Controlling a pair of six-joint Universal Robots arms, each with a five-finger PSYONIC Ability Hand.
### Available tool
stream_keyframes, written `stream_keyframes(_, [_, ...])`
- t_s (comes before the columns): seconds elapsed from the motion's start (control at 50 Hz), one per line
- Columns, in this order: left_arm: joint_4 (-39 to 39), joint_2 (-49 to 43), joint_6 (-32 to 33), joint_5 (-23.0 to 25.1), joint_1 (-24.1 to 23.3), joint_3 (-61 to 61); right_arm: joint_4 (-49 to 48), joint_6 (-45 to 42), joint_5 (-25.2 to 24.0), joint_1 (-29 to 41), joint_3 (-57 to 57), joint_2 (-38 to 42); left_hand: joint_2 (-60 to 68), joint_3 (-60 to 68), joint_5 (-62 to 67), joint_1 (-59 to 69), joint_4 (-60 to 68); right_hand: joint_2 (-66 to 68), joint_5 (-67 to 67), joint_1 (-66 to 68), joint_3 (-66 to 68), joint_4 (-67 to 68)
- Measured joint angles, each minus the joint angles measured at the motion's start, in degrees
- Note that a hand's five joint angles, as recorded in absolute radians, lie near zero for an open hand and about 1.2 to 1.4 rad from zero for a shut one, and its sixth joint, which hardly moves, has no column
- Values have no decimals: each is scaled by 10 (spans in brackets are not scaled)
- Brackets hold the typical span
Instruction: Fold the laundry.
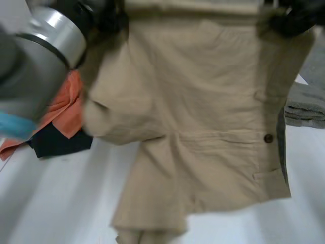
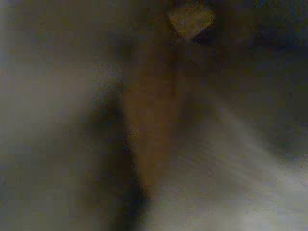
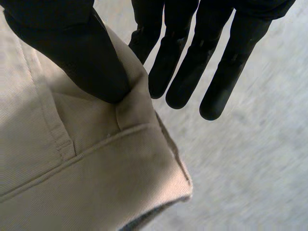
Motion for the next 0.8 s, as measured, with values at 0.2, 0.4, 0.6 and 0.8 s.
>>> stream_keyframes(0.2, [78, -235, 13, 66, 44, 147, -157, -9, 93, 17, -71, 220, 0, 0, 0, 0, 0, 1, 0, 0, 0, 0])
stream_keyframes(0.4, [167, -405, 8, 56, 56, 323, -303, -90, 127, 38, -181, 409, -566, -561, -541, -547, -571, -552, -546, -512, -561, -562])
stream_keyframes(0.6, [182, -311, 9, 9, 45, 183, -286, -109, 116, 38, -132, 352, -567, -561, -545, -545, -571, -553, -546, -512, -563, -564])
stream_keyframes(0.8, [164, -86, 12, 15, -4, -150, -168, -109, 51, 18, 61, 208, -567, -561, -545, -545, -571, -554, -546, -512, -563, -564])
